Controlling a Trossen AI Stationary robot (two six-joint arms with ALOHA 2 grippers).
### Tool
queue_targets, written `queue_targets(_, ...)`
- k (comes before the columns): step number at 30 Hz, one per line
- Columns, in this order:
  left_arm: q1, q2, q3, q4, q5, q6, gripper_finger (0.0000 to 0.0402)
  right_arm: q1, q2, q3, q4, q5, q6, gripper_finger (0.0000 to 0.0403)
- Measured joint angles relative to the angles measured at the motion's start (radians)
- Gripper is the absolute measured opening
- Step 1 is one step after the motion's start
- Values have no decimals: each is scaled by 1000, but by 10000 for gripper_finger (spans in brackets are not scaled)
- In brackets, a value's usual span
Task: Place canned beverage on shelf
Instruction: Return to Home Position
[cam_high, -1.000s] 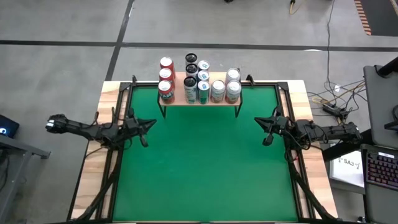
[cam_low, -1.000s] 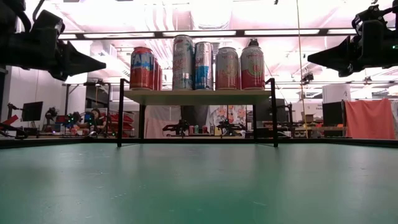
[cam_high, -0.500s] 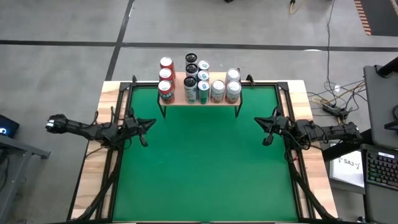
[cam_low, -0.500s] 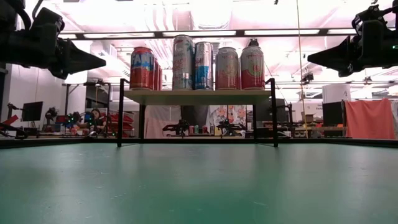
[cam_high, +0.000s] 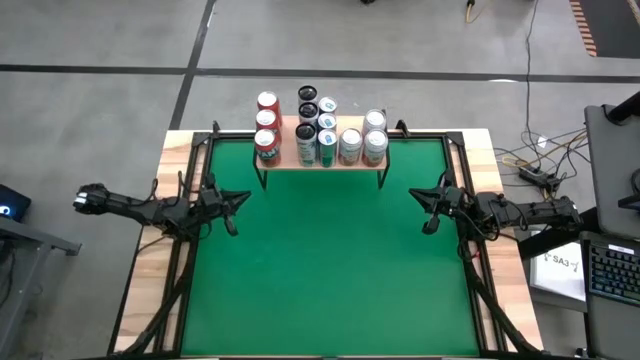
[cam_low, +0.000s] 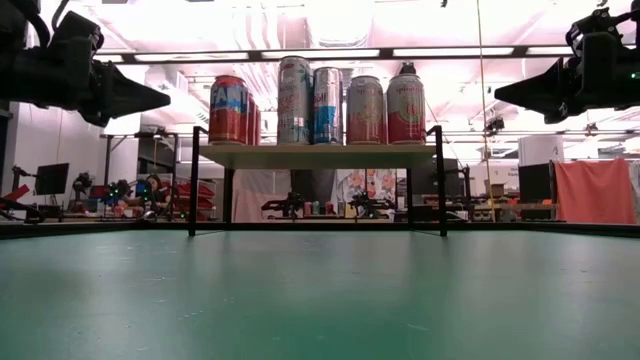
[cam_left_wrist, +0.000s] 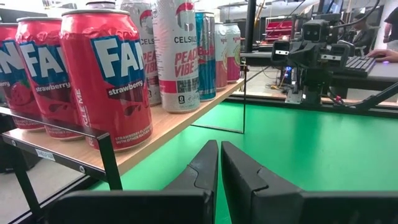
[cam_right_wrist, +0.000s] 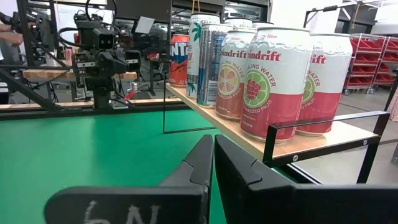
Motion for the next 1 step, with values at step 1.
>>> queue_targets(1, 0, 0, 0, 0, 0, 0, 3, 0, 0, 0, 0, 0, 0, 9)
